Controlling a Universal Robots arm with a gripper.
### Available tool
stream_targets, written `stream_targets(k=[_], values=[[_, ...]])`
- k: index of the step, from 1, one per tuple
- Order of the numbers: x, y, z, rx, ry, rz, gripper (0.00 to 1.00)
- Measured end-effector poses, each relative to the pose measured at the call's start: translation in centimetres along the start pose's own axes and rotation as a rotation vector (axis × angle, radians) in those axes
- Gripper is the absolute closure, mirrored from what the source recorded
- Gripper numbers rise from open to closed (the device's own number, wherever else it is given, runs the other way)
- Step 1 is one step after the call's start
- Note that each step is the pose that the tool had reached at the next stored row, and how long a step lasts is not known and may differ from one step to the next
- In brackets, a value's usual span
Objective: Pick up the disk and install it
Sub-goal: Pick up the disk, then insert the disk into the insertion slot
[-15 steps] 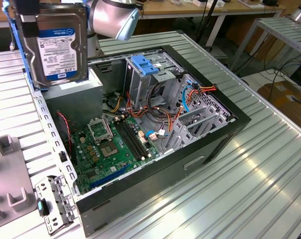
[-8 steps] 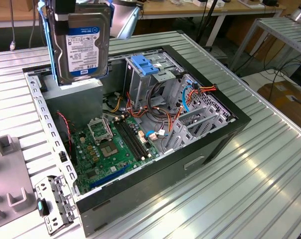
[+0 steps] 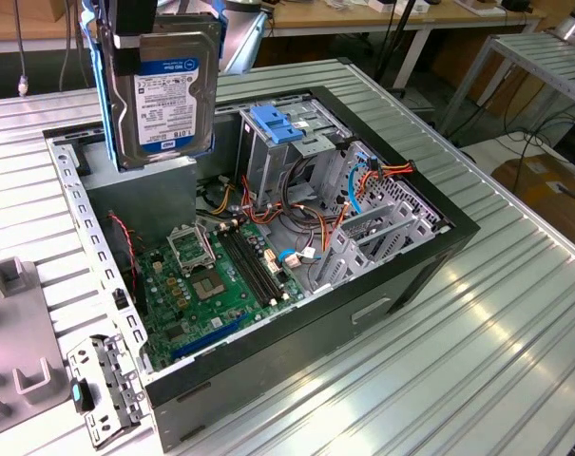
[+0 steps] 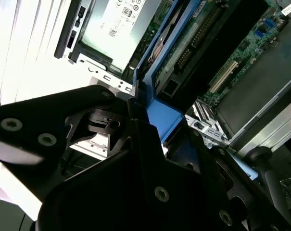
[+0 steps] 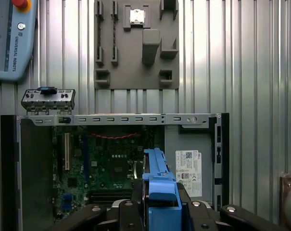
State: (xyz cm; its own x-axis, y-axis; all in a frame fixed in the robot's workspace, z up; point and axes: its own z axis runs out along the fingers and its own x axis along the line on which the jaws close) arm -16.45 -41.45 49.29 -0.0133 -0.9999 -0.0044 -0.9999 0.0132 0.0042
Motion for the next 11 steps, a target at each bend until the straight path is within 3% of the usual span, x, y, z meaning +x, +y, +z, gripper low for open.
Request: stream_targets(k=[11], values=[[0.14, 0.00, 0.00, 0.0000, 0.0016, 0.000, 0.63]])
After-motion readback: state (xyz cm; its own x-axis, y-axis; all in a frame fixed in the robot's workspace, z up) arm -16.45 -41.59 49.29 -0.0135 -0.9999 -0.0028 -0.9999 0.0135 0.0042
